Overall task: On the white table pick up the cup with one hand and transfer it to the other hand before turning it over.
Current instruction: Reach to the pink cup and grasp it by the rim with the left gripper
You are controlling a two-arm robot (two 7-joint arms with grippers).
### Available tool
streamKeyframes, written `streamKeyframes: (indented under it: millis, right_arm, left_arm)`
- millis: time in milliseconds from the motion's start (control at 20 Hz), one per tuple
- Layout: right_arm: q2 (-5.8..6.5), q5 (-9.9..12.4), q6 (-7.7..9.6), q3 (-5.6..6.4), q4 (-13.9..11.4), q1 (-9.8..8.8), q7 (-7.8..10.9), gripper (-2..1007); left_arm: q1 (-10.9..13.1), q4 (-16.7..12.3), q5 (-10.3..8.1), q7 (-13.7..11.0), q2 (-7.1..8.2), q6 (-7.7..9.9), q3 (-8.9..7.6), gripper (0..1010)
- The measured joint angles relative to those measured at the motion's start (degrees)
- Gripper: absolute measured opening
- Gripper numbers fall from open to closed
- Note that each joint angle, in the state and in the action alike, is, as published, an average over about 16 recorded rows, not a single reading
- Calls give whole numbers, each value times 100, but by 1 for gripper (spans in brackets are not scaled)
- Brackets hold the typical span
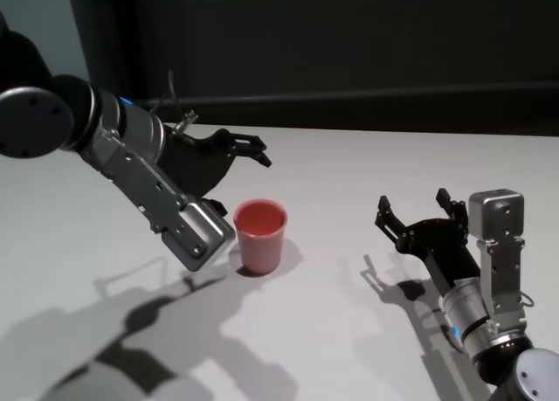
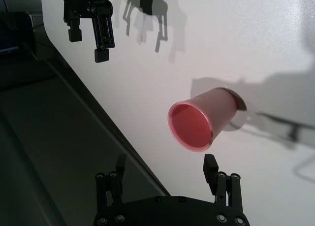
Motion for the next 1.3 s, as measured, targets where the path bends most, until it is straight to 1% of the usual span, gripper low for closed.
streamKeyframes:
  millis: [350,650,900,1300]
  right_arm:
    - [0,0,0,0,0,0,0,1002]
    - [0,0,0,0,0,0,0,1002]
    - [0,0,0,0,0,0,0,1002]
    - [0,0,0,0,0,0,0,1002]
  left_arm:
    - [-304,182,310,-301,-216,-111,442,1001]
    - [-471,398,495,-458,-409,-161,757,1001]
    - [-556,606,569,-520,-551,-182,946,1001]
    - [-676,984,637,-564,-757,-219,1192,1001]
